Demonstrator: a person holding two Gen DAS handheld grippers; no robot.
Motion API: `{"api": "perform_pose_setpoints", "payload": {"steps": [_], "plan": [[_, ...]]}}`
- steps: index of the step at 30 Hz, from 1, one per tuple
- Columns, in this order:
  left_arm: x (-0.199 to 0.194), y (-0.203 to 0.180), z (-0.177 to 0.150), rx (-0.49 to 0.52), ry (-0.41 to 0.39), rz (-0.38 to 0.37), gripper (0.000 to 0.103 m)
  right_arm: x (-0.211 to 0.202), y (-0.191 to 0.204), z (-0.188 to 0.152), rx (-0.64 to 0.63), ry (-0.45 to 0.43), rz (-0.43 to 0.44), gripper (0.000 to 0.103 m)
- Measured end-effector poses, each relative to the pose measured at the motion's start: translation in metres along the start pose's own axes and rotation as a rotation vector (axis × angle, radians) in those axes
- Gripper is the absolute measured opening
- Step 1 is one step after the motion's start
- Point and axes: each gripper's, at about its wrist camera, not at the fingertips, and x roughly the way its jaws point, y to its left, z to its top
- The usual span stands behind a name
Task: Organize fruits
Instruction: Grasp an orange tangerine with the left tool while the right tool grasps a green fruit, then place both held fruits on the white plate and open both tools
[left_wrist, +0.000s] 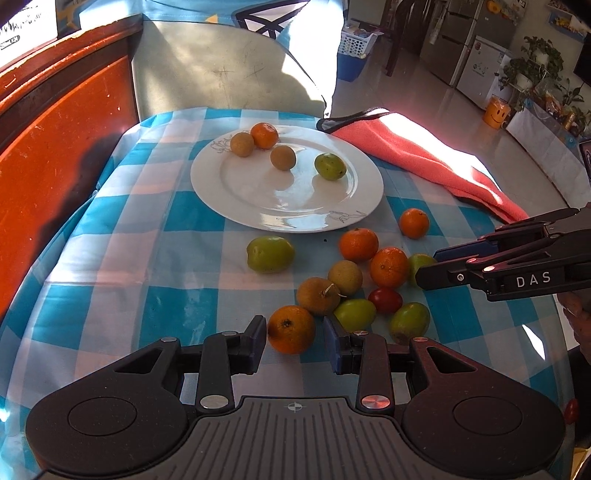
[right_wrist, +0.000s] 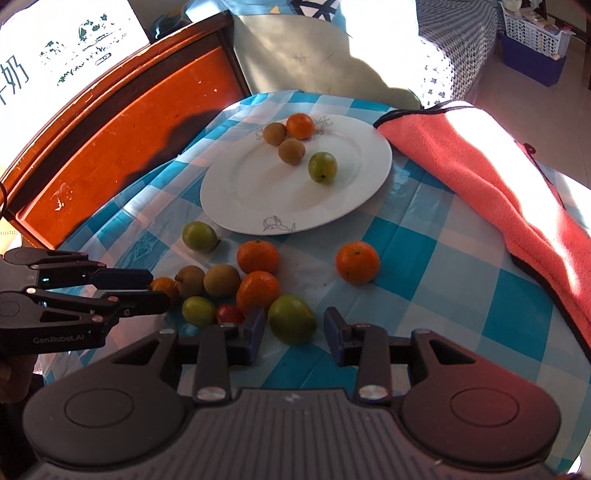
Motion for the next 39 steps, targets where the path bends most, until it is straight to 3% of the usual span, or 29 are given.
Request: {"api": "perform_pose_setpoints", "payload": {"steps": [21, 24, 29, 39], "plan": [[0.014, -0.005, -0.001, 0.027, 0.010, 0.044, 0.033, 0.012, 0.008, -0.002, -0.043, 0.020, -0.026, 0.037], [0.013, -0.004, -0.002, 0.023, 0.009, 0.042, 0.028, 0.013, 0.008, -0.002, -0.050, 0.020, -0.037, 0.032], [0.006, -0.005, 0.001, 0.017, 0.001, 0.039, 0.028, 0.011, 0.009, 0.000, -0.053, 0.023, -0.035, 0.032], [-0.007, 0.002, 0.025, -0.057, -0.091, 0.048, 0.028, -0.007, 0.005, 0.024, 0.023, -0.090, -0.008, 0.032]]}}
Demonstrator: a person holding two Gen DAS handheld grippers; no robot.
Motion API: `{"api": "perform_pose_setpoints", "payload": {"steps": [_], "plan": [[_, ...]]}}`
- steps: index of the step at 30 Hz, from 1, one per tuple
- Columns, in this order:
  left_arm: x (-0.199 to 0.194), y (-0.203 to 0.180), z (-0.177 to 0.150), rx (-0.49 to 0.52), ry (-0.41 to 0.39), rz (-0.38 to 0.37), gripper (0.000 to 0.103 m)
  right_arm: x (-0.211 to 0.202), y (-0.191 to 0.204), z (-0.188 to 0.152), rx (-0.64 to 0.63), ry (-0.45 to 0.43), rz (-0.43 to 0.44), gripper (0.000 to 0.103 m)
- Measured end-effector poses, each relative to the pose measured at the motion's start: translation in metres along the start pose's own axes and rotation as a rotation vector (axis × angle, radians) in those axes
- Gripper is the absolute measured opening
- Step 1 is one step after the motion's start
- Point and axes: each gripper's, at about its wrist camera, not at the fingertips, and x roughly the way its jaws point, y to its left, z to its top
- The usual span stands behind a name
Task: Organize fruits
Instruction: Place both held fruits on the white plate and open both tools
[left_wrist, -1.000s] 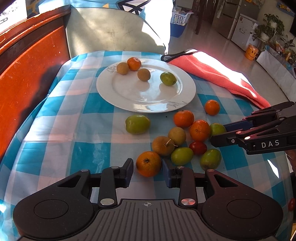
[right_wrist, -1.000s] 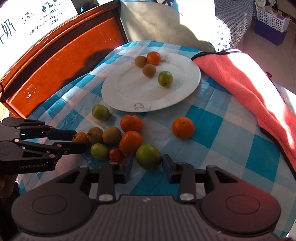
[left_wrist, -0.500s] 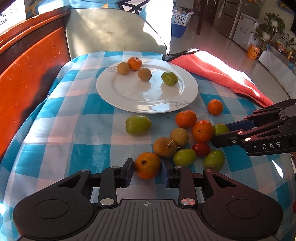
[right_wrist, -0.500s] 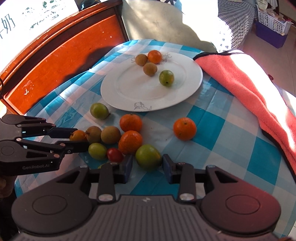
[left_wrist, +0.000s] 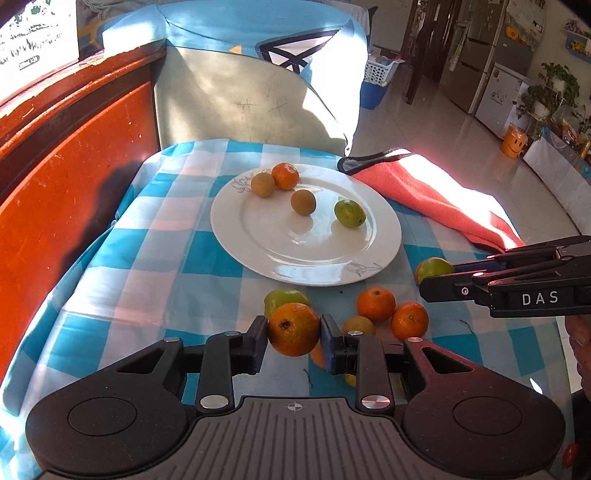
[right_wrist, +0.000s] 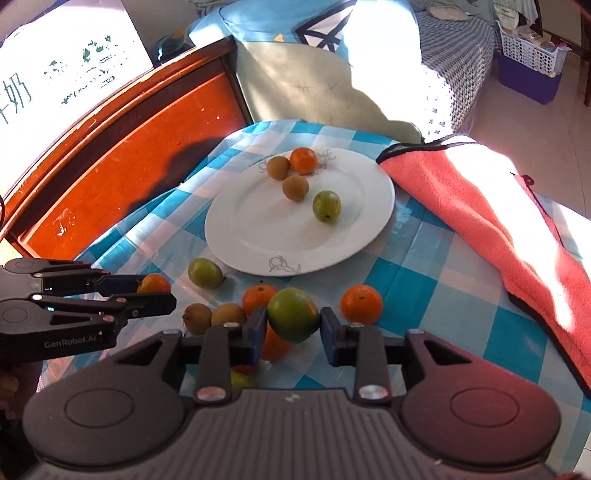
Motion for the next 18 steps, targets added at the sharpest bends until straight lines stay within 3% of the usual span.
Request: {"api": "perform_pose_setpoints", "payload": {"steps": [6, 18], "plan": [[0.007, -0.006, 0.017, -0.011, -0.036, 0.005, 0.028, 0.002, 0.001, 0.015, 0.041, -0.037, 0.017, 0.032], [0.038, 0.001, 0.036, -0.081, -0.034, 0.037, 0.028, 0.028, -0.007, 0.032, 0.085, -0.041, 0.010, 0.031]]}}
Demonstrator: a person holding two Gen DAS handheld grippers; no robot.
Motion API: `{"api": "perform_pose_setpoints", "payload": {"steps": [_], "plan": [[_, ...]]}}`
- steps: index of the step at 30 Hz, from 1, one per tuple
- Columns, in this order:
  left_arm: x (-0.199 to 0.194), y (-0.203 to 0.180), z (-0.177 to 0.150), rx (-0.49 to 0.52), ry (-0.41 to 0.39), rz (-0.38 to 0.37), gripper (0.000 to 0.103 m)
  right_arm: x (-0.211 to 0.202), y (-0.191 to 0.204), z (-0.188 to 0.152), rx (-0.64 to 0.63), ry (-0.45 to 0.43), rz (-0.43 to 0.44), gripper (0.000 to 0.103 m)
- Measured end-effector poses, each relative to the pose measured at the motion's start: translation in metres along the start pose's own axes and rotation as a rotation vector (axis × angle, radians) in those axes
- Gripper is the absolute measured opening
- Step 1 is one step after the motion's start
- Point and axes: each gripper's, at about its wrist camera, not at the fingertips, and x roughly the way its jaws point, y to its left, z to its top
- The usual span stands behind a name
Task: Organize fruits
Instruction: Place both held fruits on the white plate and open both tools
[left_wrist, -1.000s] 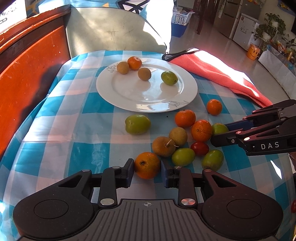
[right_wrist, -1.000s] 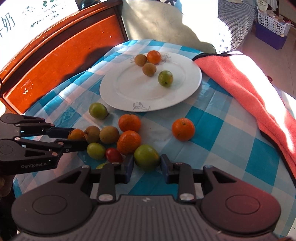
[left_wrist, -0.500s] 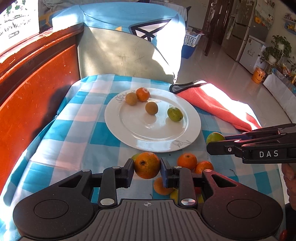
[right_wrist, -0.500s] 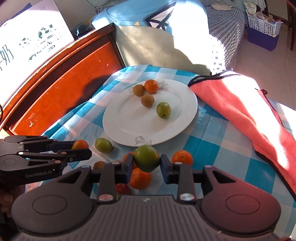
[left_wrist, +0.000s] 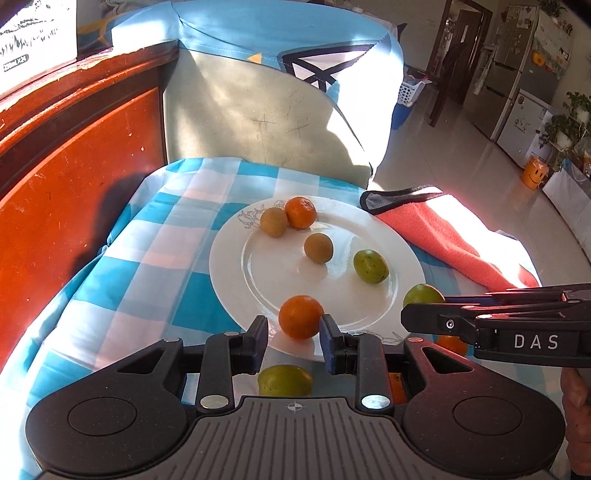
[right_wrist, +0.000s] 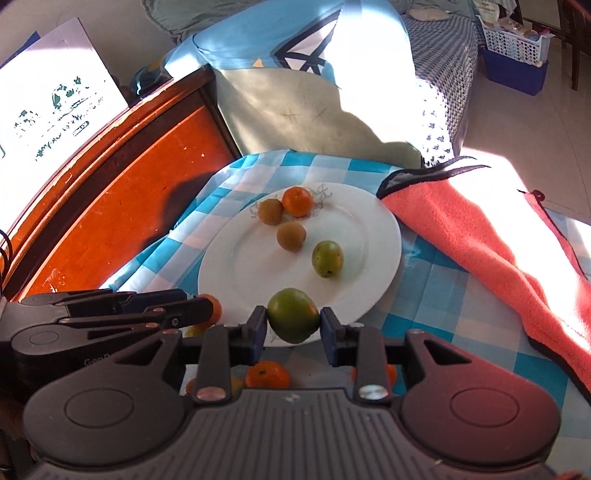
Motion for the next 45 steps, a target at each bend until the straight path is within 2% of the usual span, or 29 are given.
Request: {"api": "perform_pose_setpoints", "payload": {"steps": [9, 21, 36, 45], "plan": [[0.021, 0.002, 0.004, -0.007, 0.021, 0.019, 0.028, 0.022, -0.001, 0.007, -0.003, 0.027, -0.011, 0.031], [0.029, 0.007, 0.008, -0.031, 0.015, 0.012, 0.028, 0.037, -0.008, 0.013, 0.020, 0.032, -0.011, 0.033], [0.023, 0.013, 0.013, -0.064, -0.013, 0.000, 0.028, 0.030, -0.006, 0.015, 0.021, 0.018, 0.005, 0.035], [0.021, 0.015, 0.012, -0.058, 0.001, -0.002, 0.030, 0.023, -0.013, 0.013, 0.020, 0.016, 0.003, 0.035]]}}
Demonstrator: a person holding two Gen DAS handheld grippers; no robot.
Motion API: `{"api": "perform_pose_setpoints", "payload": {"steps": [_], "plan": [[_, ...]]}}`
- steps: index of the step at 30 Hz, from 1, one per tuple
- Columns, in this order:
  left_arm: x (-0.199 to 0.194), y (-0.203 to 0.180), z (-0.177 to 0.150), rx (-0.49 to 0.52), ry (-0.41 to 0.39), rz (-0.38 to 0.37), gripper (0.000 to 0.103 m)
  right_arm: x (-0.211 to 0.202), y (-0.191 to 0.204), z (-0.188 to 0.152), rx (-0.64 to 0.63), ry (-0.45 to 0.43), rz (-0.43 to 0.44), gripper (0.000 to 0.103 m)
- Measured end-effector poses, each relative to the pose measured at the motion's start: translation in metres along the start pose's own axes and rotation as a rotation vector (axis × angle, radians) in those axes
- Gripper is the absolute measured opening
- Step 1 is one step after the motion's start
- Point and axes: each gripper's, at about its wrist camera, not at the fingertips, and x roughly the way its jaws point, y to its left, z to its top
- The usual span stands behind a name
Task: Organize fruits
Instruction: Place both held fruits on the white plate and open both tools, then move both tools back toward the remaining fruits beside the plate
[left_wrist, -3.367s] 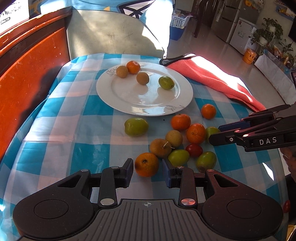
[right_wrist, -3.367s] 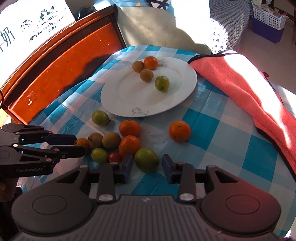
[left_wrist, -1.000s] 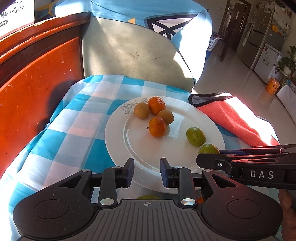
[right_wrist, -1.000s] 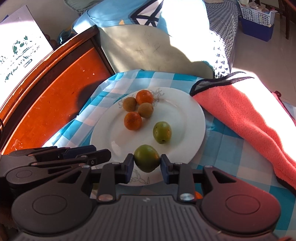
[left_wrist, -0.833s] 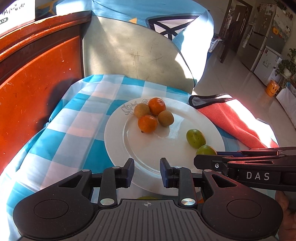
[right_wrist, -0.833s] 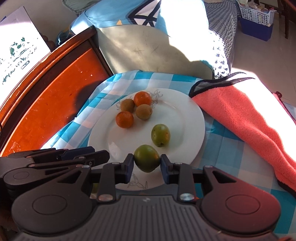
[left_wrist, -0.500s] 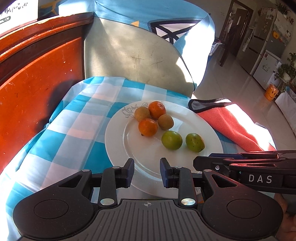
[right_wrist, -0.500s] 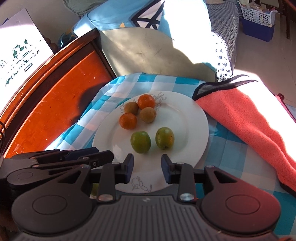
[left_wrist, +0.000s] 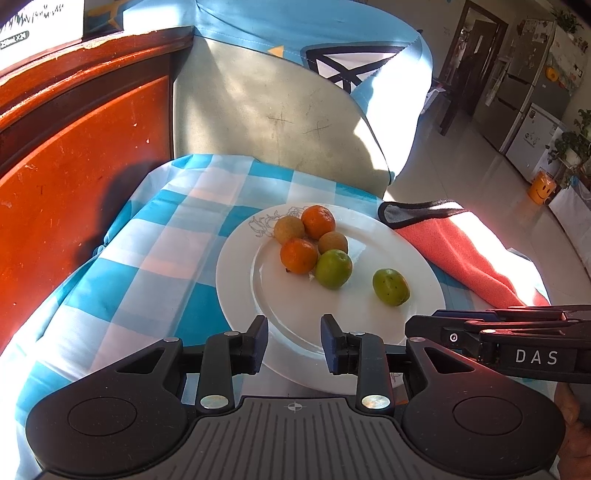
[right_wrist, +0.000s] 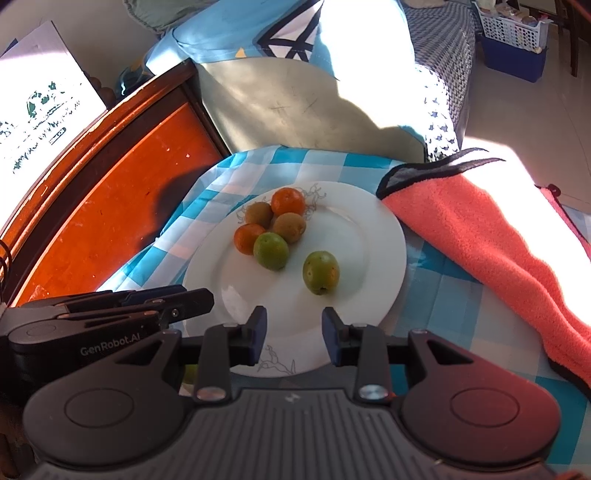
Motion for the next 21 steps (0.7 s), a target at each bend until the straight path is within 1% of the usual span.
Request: {"api": "perform_pose_setpoints", "payload": {"steps": [6, 13, 16, 18, 21], "plan": [[-0.009, -0.003, -0.006, 0.020, 0.015, -0.011, 0.030, -0.014, -0.004, -0.001, 0.009, -0.014, -0.003, 0.035], [-0.029, -0.001, -0.018, 0.029, 0.027, -0.002, 0.030, -0.037, -0.006, -0.008, 0.012, -0.025, -0.011, 0.036], [-0.035, 0.001, -0.024, 0.019, 0.035, 0.004, 0.030, -0.044, -0.010, -0.014, 0.029, -0.014, -0.034, 0.038], [-0.038, 0.003, -0.029, 0.012, 0.041, 0.002, 0.030, -0.048, -0.017, -0.019, 0.057, -0.002, -0.032, 0.038], [-0.041, 0.002, -0.034, 0.023, 0.046, -0.001, 0.030, -0.053, -0.022, -0.027, 0.065, 0.009, -0.048, 0.038]]}}
